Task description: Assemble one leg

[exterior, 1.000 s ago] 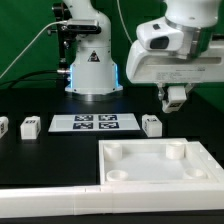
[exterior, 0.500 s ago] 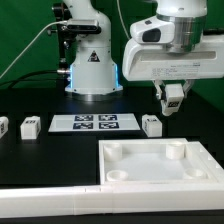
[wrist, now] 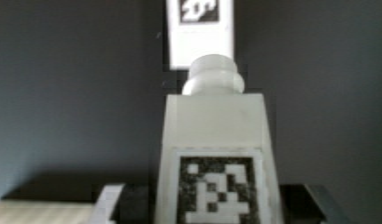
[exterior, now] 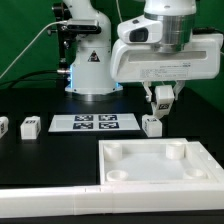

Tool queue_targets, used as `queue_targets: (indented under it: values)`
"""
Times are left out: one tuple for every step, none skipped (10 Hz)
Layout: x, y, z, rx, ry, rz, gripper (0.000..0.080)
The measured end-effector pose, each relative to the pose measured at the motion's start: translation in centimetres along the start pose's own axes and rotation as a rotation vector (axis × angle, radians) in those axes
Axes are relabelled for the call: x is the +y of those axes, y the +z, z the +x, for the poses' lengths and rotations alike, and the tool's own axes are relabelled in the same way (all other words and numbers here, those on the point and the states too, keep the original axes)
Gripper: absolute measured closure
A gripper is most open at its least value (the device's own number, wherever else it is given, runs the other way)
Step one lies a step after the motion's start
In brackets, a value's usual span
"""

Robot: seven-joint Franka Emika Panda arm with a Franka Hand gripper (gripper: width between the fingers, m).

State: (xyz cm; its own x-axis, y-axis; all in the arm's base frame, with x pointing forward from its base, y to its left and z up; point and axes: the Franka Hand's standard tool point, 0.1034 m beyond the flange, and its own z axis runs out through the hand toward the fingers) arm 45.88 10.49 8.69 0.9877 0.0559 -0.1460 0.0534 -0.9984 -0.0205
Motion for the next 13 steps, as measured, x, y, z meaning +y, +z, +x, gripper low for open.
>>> queue_targets:
  values:
    - [0.3,-0.6,1.2,-0.003,-0.005,0.001,0.0506]
    - [0.3,-1.3,2.5,-0.003,-0.011,0.003,0.0506]
    - [0.1,-1.6,3.5,0.024,-0.019,0.007,0.0506]
    - [0.1,-1.4,3.4,0.046,-0.021,0.008,0.0506]
    - [0.1,-1.3,3.4,0.057,-0.021,0.009,0.0506]
    - [-0.1,-1.5,4.2,0.162,-0.023,0.019,0.0506]
    - [0.0,-1.2,3.9,0.230,-0.025,0.025,0.0506]
    - [0.7,-0.8,3.5,0.232,-0.039,0.022,0.0506]
    - [1.4,-1.3,4.4,0.225,-0.052,0.019,0.0506]
    - [2.1,-1.9,5.7,0.240,-0.068,0.021,0.0506]
    - [2.7,-2.2,6.9,0.248,-0.096,0.019,0.0506]
    - [2.9,-2.6,8.1,0.248,-0.118,0.018,0.0506]
    - [2.9,-3.0,9.1,0.251,-0.155,0.015,0.0506]
